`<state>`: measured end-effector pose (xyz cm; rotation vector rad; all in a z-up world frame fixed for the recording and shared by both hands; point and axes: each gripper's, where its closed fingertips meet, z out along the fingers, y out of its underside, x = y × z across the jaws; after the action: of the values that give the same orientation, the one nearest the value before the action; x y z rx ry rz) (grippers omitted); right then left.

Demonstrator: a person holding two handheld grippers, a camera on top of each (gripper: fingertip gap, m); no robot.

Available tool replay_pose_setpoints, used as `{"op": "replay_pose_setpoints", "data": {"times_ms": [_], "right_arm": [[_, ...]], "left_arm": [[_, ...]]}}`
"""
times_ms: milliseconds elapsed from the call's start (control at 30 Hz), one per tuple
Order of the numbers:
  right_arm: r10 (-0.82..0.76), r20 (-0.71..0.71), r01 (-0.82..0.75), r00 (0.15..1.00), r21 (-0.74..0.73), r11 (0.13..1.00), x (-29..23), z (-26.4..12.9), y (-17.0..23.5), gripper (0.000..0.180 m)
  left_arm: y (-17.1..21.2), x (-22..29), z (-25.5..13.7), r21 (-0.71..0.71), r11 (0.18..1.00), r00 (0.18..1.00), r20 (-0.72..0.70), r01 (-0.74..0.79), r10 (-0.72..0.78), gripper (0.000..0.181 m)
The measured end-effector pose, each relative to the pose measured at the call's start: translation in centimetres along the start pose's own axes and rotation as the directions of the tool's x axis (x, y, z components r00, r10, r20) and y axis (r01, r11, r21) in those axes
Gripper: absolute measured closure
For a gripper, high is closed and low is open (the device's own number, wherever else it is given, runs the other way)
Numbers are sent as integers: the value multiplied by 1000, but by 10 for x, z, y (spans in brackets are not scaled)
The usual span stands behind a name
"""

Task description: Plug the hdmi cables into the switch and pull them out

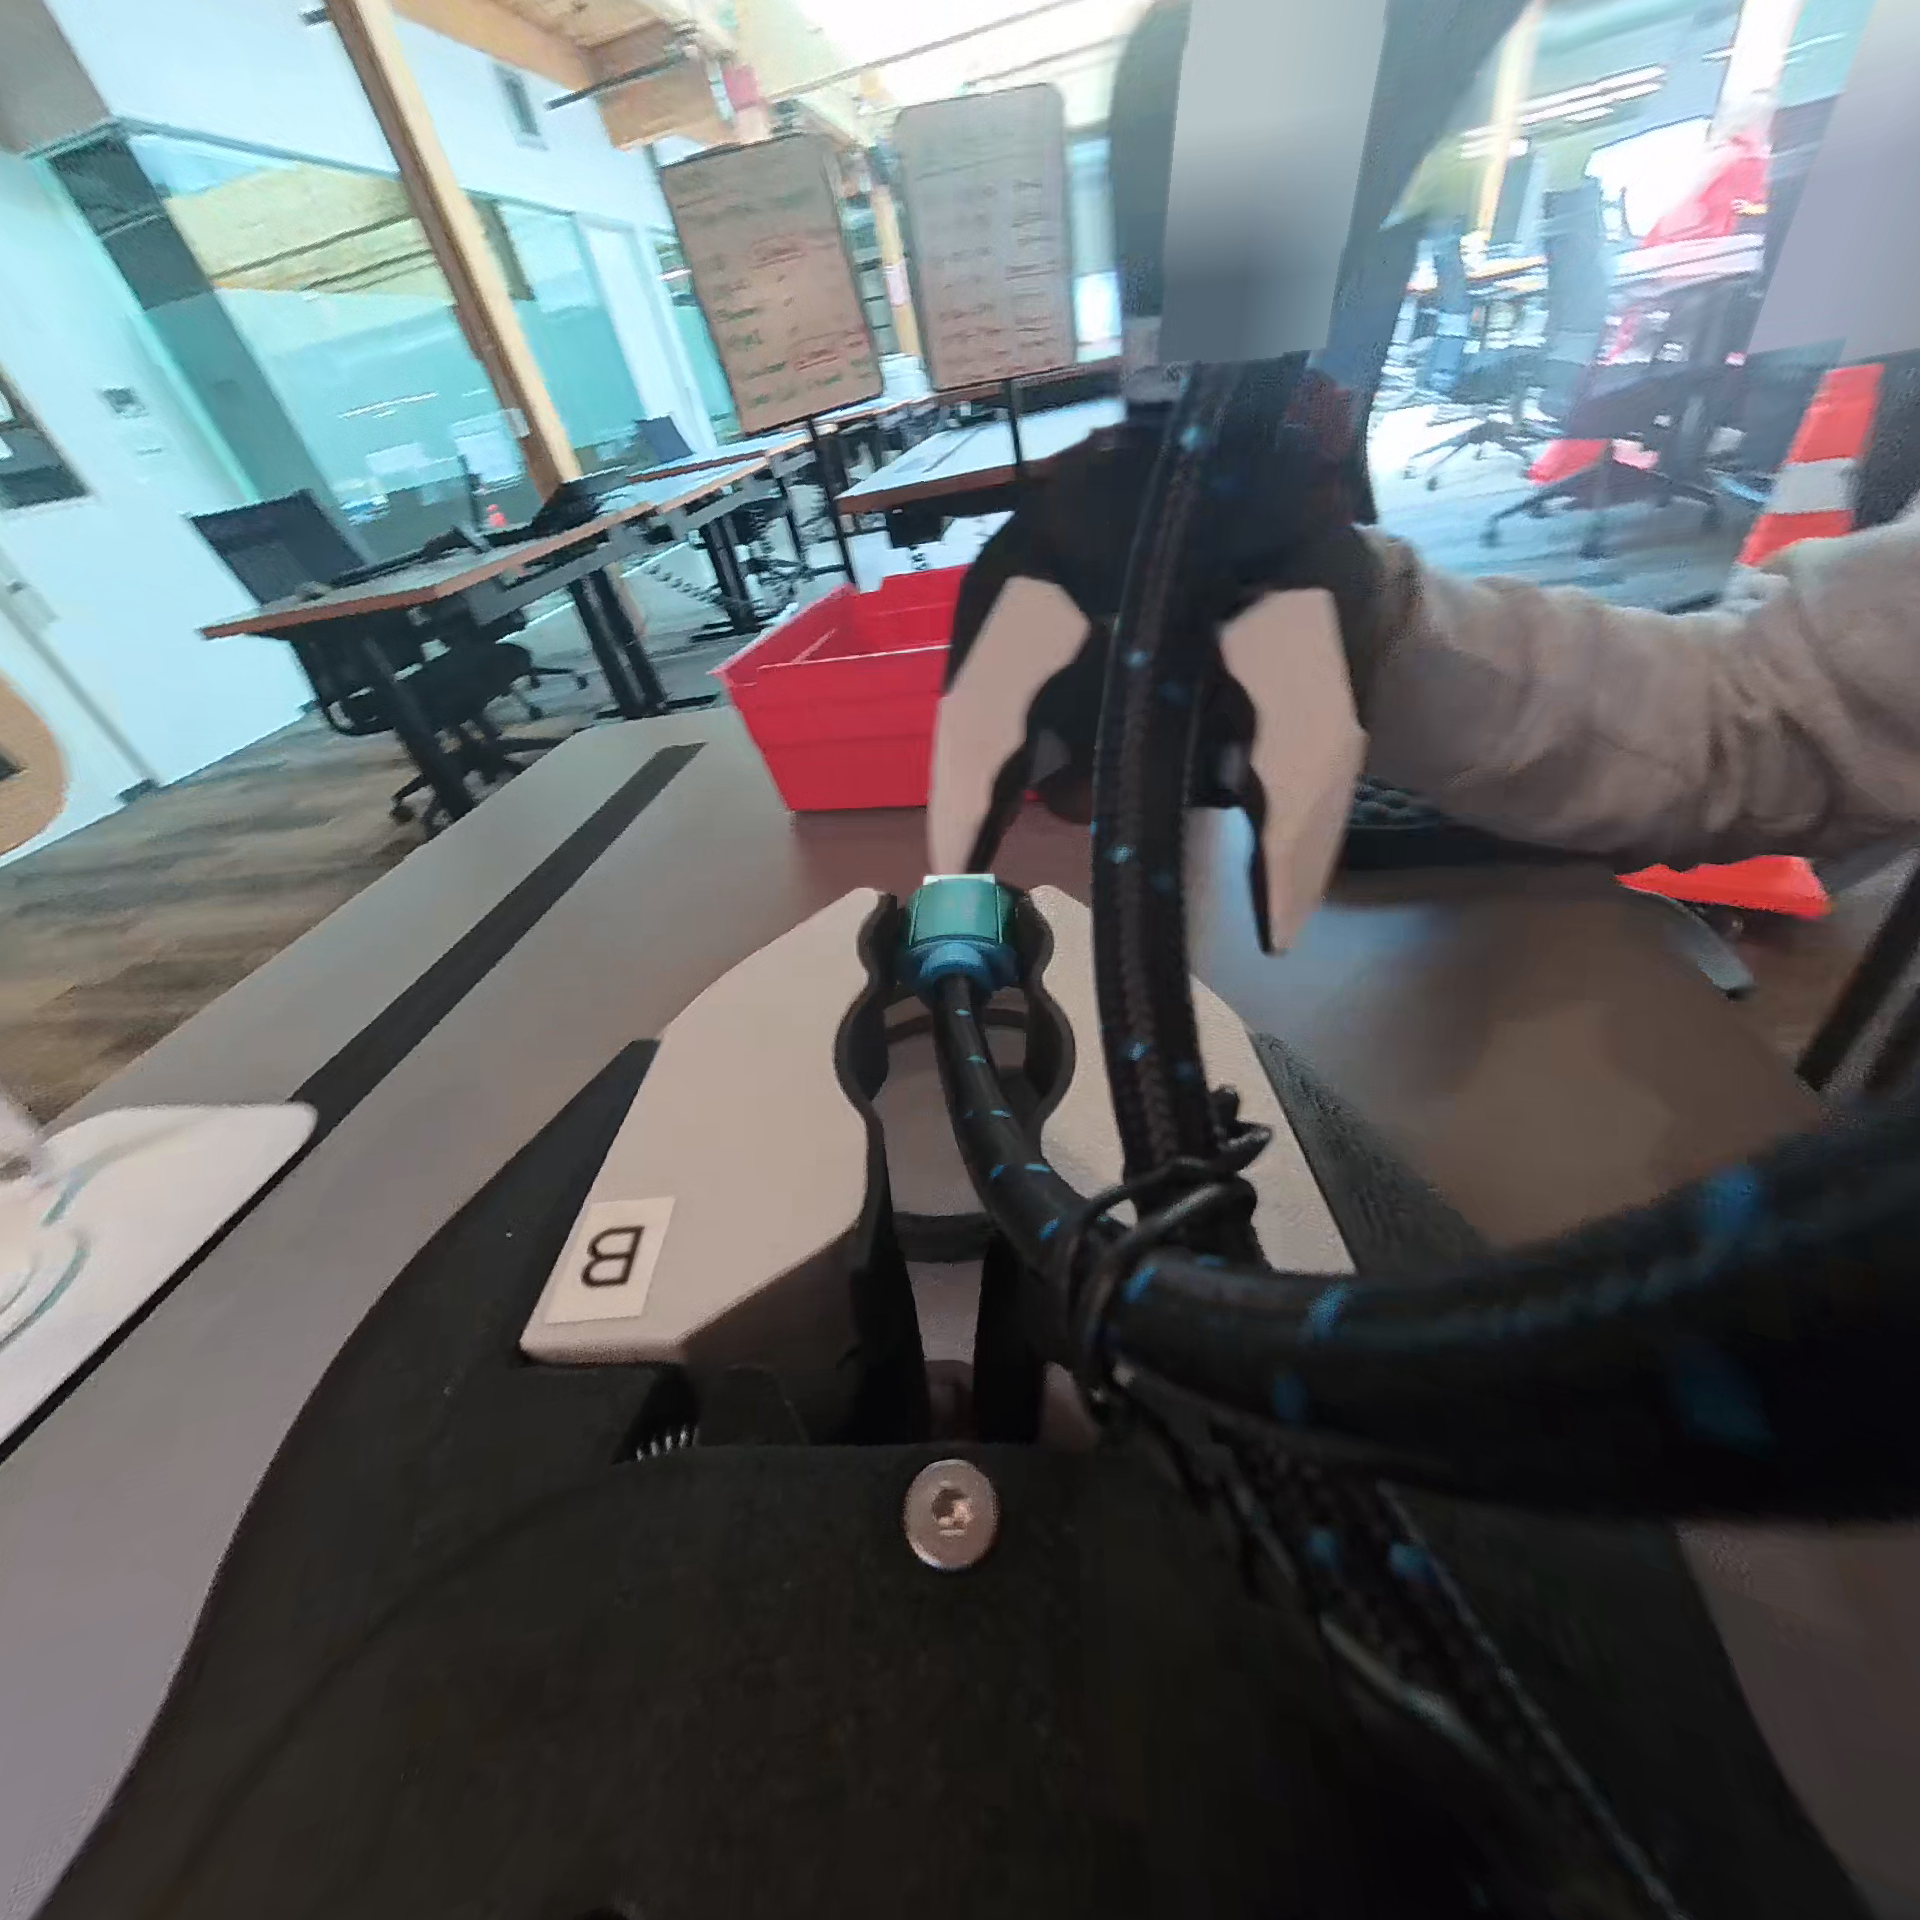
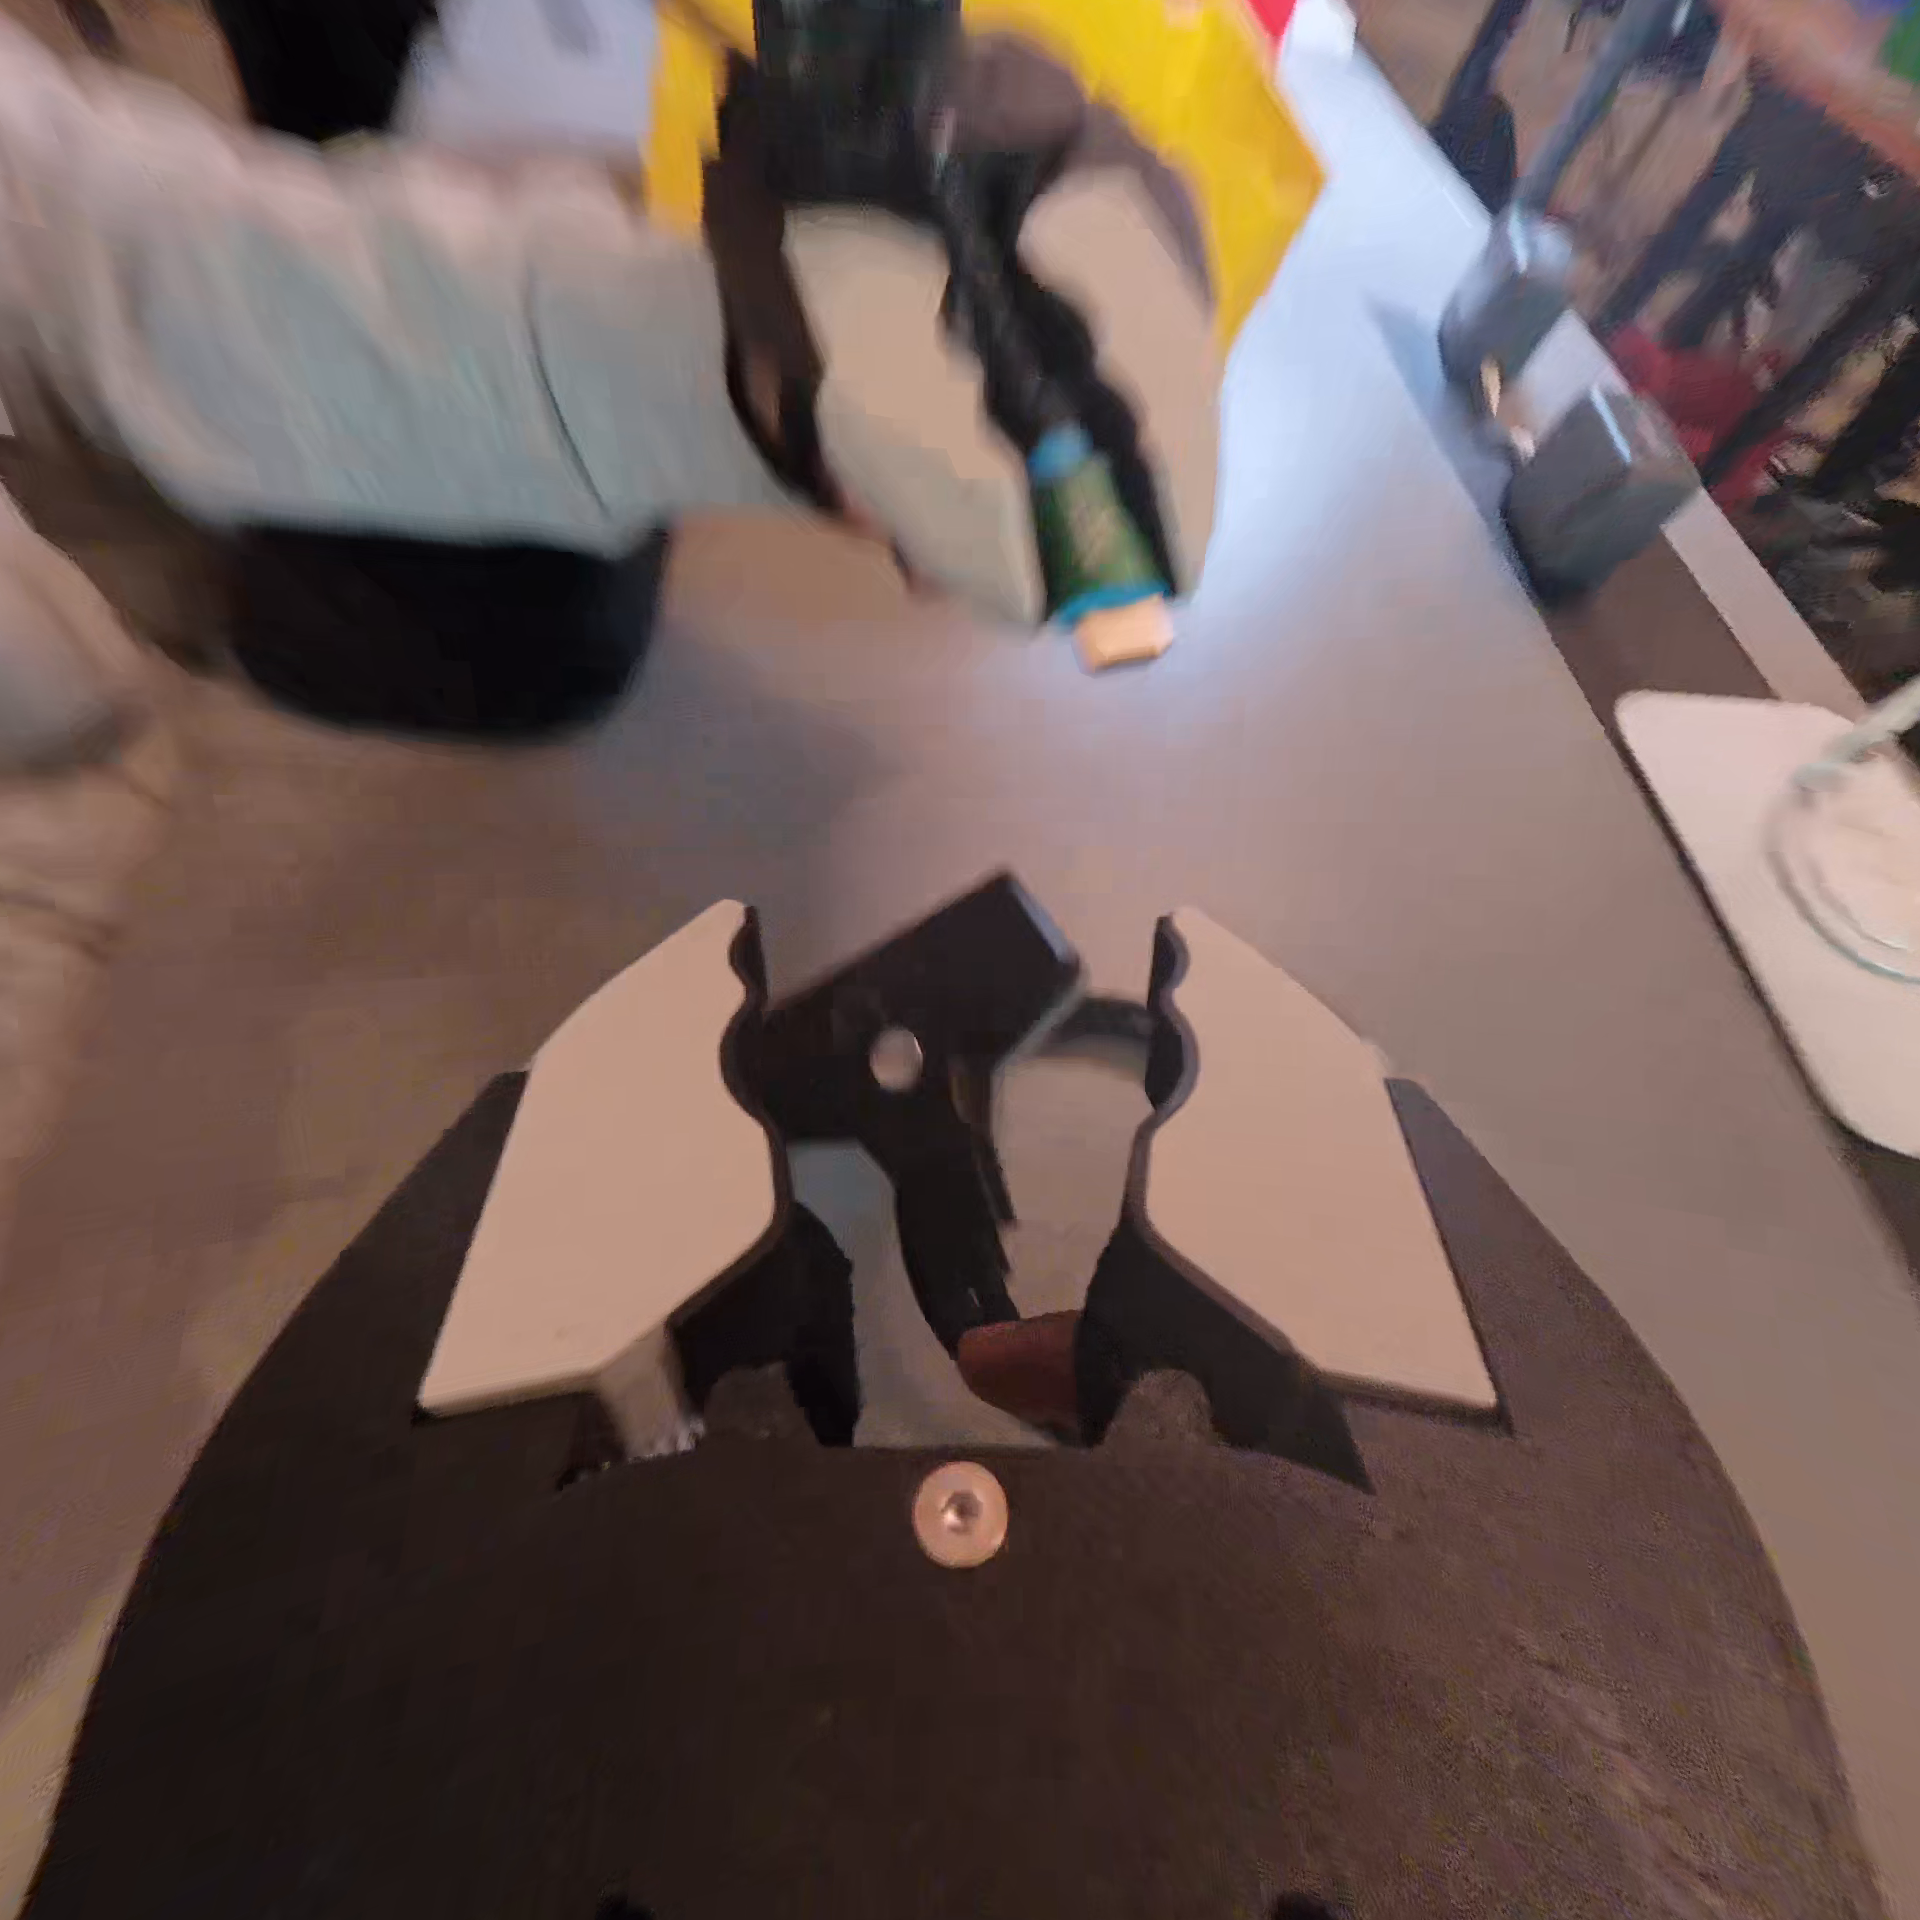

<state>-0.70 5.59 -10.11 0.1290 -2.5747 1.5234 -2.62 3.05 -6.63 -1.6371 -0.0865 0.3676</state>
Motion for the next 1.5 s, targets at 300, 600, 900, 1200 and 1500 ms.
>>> {"op": "replay_pose_setpoints", "data": {"times_ms": [300, 600, 900, 1200, 1500], "right_arm": [[-442, -3, 367, 897, -550, 750, 6, 16, 87, 114], [-497, -29, 429, 867, -461, 777, 11, 36, 89, 139], [-202, -6, 202, 979, -2, 979, 4, -2, 43, 140], [-192, 80, 196, 978, -42, 980, -12, 0, 48, 141], [-181, 92, 190, 979, -95, 977, -13, 3, 56, 141]], "left_arm": [[2, -29, -13, 6, 999, 988, 148, 40, -40, 159], [10, -16, -5, -46, 999, 997, 81, 8, -4, 160], [3, 24, 0, 2, 979, 975, -99, -202, 201, 160], [13, 29, 4, -46, 952, 949, -107, -304, 298, 160], [23, 30, 8, -107, 932, 935, -112, -347, 336, 160]]}}
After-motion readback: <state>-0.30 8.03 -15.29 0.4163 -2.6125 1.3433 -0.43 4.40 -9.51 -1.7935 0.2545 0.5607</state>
